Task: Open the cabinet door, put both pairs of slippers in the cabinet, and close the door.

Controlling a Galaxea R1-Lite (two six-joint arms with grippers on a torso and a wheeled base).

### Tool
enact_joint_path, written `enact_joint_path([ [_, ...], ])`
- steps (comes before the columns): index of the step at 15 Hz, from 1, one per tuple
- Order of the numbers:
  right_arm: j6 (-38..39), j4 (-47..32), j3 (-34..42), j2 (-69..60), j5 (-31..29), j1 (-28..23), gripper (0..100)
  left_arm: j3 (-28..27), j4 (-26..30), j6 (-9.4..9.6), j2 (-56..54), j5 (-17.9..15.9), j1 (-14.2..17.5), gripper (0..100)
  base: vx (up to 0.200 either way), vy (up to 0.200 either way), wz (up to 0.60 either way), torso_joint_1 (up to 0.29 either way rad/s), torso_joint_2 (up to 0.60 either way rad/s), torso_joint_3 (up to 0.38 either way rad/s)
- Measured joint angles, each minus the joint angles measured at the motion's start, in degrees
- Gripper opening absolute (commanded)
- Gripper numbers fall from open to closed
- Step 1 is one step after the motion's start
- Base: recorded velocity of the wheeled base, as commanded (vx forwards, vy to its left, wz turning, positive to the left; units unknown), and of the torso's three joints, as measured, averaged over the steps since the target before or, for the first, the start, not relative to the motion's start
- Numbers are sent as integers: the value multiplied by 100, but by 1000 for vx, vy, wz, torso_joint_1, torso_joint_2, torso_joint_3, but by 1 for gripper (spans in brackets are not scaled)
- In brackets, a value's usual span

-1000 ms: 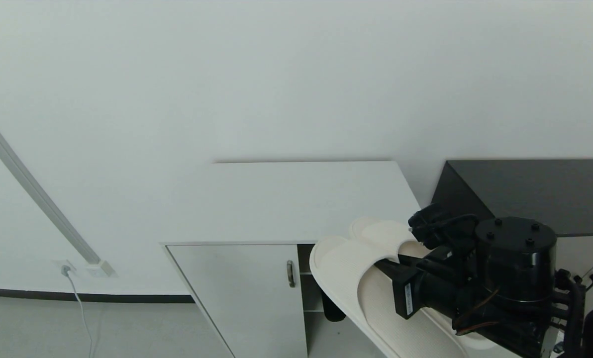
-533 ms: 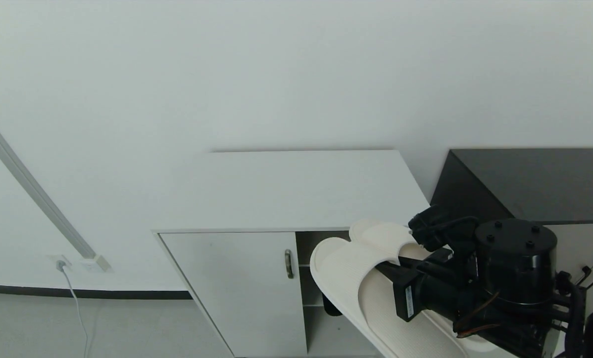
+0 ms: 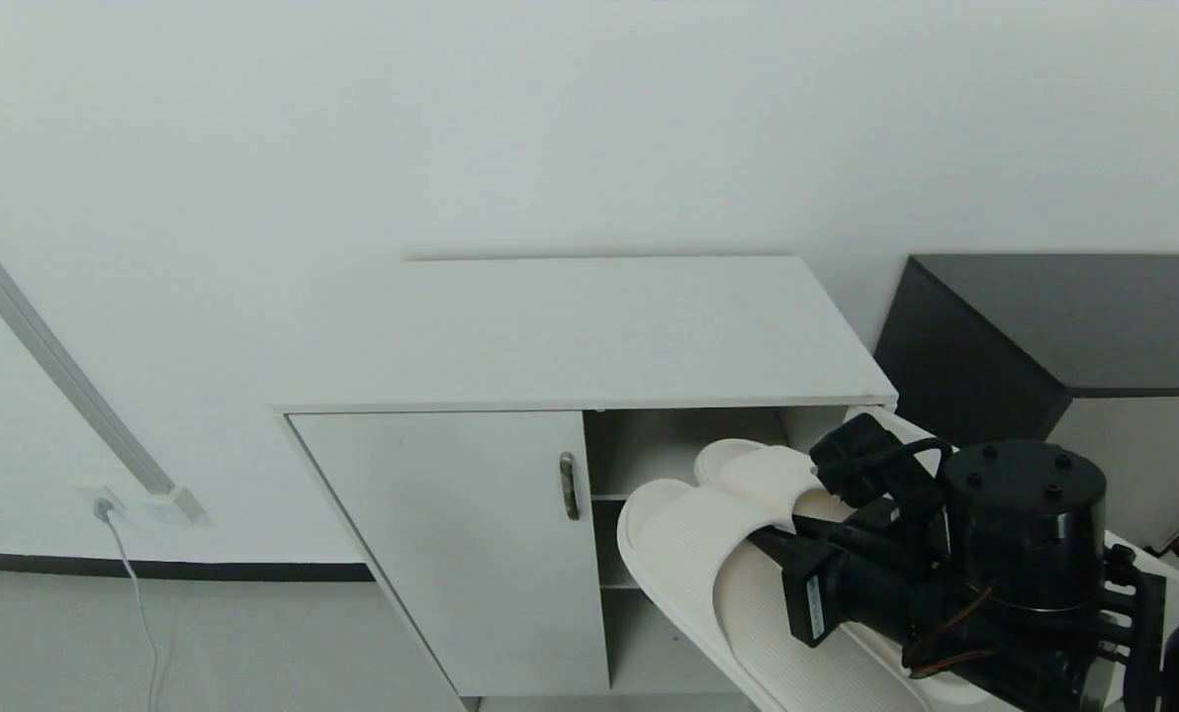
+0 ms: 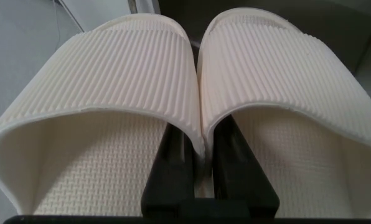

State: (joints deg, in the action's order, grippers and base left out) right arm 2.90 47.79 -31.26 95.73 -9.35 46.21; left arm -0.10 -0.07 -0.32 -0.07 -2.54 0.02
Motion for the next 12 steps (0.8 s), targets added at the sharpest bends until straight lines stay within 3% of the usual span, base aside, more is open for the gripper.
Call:
enact_joint_path([
  [12, 0, 0, 15, 7, 2, 0, 0, 0, 0, -1, 0, -2, 5, 0, 0, 0, 0, -181, 506, 322],
])
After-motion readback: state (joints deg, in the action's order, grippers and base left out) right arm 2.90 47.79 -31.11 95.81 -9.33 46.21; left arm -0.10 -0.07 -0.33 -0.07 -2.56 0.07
